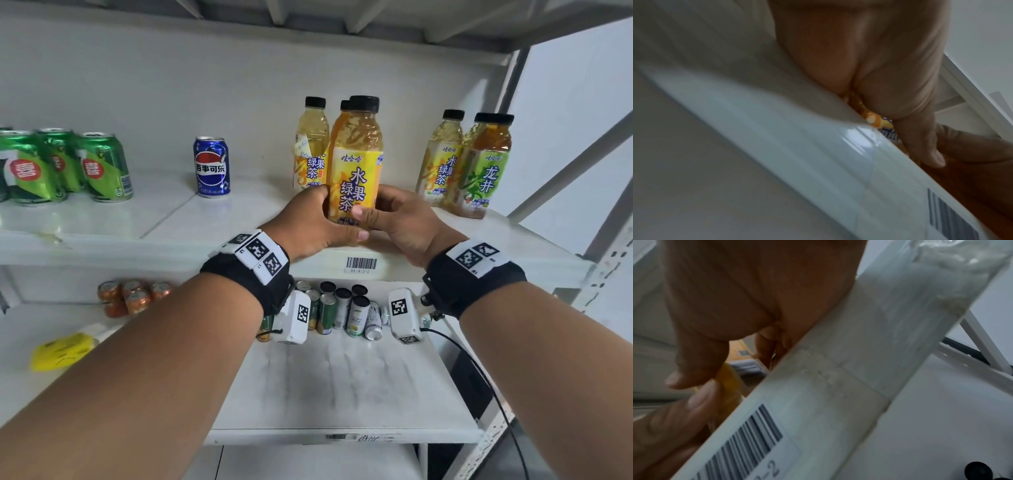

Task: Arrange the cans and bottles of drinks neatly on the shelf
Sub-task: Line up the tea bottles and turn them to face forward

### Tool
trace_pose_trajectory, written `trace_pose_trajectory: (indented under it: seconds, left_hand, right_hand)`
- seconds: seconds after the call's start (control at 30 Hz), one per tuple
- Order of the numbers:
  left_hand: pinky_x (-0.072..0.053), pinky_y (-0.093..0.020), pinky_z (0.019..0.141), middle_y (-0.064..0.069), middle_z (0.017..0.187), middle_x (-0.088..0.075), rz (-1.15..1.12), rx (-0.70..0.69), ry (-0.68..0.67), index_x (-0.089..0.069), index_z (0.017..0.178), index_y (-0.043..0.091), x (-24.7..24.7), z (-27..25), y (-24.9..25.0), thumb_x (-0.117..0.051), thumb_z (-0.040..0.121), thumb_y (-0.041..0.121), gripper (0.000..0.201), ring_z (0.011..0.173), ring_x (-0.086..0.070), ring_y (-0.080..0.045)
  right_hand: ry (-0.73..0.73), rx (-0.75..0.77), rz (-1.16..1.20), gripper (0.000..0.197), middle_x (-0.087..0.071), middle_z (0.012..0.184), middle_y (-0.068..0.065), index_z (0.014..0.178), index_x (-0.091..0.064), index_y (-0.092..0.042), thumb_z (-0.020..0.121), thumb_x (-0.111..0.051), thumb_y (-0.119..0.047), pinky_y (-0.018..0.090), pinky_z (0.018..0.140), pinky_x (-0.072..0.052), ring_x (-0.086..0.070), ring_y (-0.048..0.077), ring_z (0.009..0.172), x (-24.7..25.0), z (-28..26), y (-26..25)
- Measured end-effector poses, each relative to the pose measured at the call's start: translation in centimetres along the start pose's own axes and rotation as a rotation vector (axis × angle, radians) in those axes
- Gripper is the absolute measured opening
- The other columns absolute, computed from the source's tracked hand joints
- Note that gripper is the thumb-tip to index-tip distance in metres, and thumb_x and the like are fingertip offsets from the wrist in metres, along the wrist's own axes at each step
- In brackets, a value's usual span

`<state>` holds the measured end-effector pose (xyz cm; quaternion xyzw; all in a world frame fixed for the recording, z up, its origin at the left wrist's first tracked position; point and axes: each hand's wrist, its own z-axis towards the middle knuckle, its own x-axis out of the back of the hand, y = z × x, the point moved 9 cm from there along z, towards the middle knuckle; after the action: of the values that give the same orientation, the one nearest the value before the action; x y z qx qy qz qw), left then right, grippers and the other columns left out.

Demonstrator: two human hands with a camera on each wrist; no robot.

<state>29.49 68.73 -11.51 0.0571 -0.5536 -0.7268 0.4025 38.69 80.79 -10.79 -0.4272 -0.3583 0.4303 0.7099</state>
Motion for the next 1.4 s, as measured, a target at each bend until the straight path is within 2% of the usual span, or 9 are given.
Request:
trace_pose_trajectory:
  seconds: [0.1, 0.23, 0.5, 0.6, 0.77, 0.93, 1.13, 1.23, 1.4]
  left_hand:
    - [-0.06, -0.048, 0.102, -0.001, 0.12, -0.079, -0.046, 0.032, 0.029, -0.066, 0.13, 0.014, 0.7, 0.3, -0.4, -0.096, 0.08, 0.025, 0.059, 0.113, -0.075, -0.02]
    - [-0.063, -0.046, 0.097, -0.011, 0.115, -0.079, -0.153, 0.061, 0.063, -0.069, 0.12, 0.007, 1.2, 0.5, -0.9, -0.088, 0.085, 0.003, 0.04, 0.111, -0.076, -0.031]
    - [-0.065, -0.04, 0.089, -0.002, 0.112, -0.082, -0.085, -0.084, 0.093, -0.074, 0.119, 0.014, 1.2, -0.5, 0.5, -0.096, 0.077, 0.012, 0.048, 0.103, -0.08, -0.019]
    - [-0.065, -0.043, 0.09, -0.002, 0.112, -0.081, -0.067, -0.123, 0.114, -0.073, 0.118, 0.019, 1.7, -0.7, 0.7, -0.095, 0.078, 0.007, 0.047, 0.103, -0.079, -0.02]
    - [-0.066, -0.038, 0.085, 0.003, 0.107, -0.082, -0.059, -0.104, 0.092, -0.074, 0.117, 0.022, 1.7, -0.7, 0.6, -0.092, 0.082, 0.008, 0.042, 0.098, -0.08, -0.015]
    - [-0.066, -0.038, 0.087, 0.002, 0.106, -0.082, -0.039, -0.048, 0.095, -0.074, 0.122, 0.012, 1.7, -0.8, 0.7, -0.09, 0.085, 0.01, 0.04, 0.097, -0.079, -0.014]
    - [-0.063, -0.048, 0.097, -0.006, 0.109, -0.082, 0.012, 0.038, 0.016, -0.073, 0.117, 0.009, 2.0, -1.1, 1.6, -0.086, 0.086, 0.005, 0.034, 0.103, -0.079, -0.025]
    - [-0.062, -0.047, 0.099, -0.005, 0.107, -0.082, 0.127, 0.035, -0.013, -0.074, 0.114, 0.009, 3.2, -0.6, 3.2, -0.087, 0.085, 0.008, 0.032, 0.101, -0.079, -0.023]
    - [-0.062, -0.044, 0.1, -0.006, 0.105, -0.081, 0.154, -0.002, 0.041, -0.075, 0.105, 0.012, 5.5, 0.6, 6.2, -0.093, 0.08, 0.011, 0.031, 0.1, -0.078, -0.024]
  right_hand:
    - [0.059, -0.017, 0.018, 0.04, -0.072, 0.124, 0.025, 0.128, -0.065, 0.002, 0.092, -0.075, -0.013, 0.056, 0.106, -0.053, -0.069, 0.04, 0.116, 0.8, 0.2, 0.4]
    - [0.051, -0.024, 0.013, 0.03, -0.071, 0.128, 0.024, 0.132, -0.063, 0.002, 0.103, -0.061, -0.007, 0.056, 0.109, -0.051, -0.067, 0.042, 0.121, 0.6, 0.3, 0.7]
    - [0.018, 0.008, -0.094, 0.029, -0.076, 0.092, 0.004, 0.092, -0.079, -0.025, 0.107, -0.057, -0.012, 0.041, 0.088, -0.056, -0.068, 0.017, 0.086, 0.2, 0.0, 0.1]
    - [0.032, 0.033, -0.087, 0.013, -0.074, 0.098, 0.003, 0.108, -0.075, -0.016, 0.103, -0.064, -0.013, 0.036, 0.09, -0.055, -0.067, 0.014, 0.086, 0.2, 0.0, -0.2]
    - [0.065, 0.047, -0.112, 0.037, -0.075, 0.105, 0.015, 0.116, -0.071, -0.007, 0.095, -0.072, -0.037, 0.045, 0.092, -0.059, -0.069, 0.02, 0.09, 0.4, 0.0, -0.4]
    - [0.145, 0.044, -0.172, 0.036, -0.078, 0.092, -0.003, 0.101, -0.076, -0.017, 0.086, -0.076, -0.05, 0.037, 0.084, -0.06, -0.07, 0.012, 0.083, 0.5, -0.2, -0.8]
    - [0.176, -0.013, -0.384, 0.026, -0.08, 0.091, -0.004, 0.096, -0.077, -0.02, 0.092, -0.077, -0.046, 0.032, 0.078, -0.059, -0.07, 0.009, 0.081, 0.3, -0.2, -3.0]
    - [0.228, 0.047, -0.471, 0.024, -0.078, 0.093, -0.012, 0.102, -0.074, -0.024, 0.091, -0.078, -0.045, 0.026, 0.077, -0.056, -0.072, 0.0, 0.083, -0.1, 0.3, -6.1]
    - [0.358, 0.186, -0.528, 0.038, -0.073, 0.104, -0.007, 0.117, -0.067, -0.025, 0.089, -0.079, -0.047, 0.03, 0.085, -0.058, -0.07, 0.008, 0.095, -0.5, 1.6, -11.3]
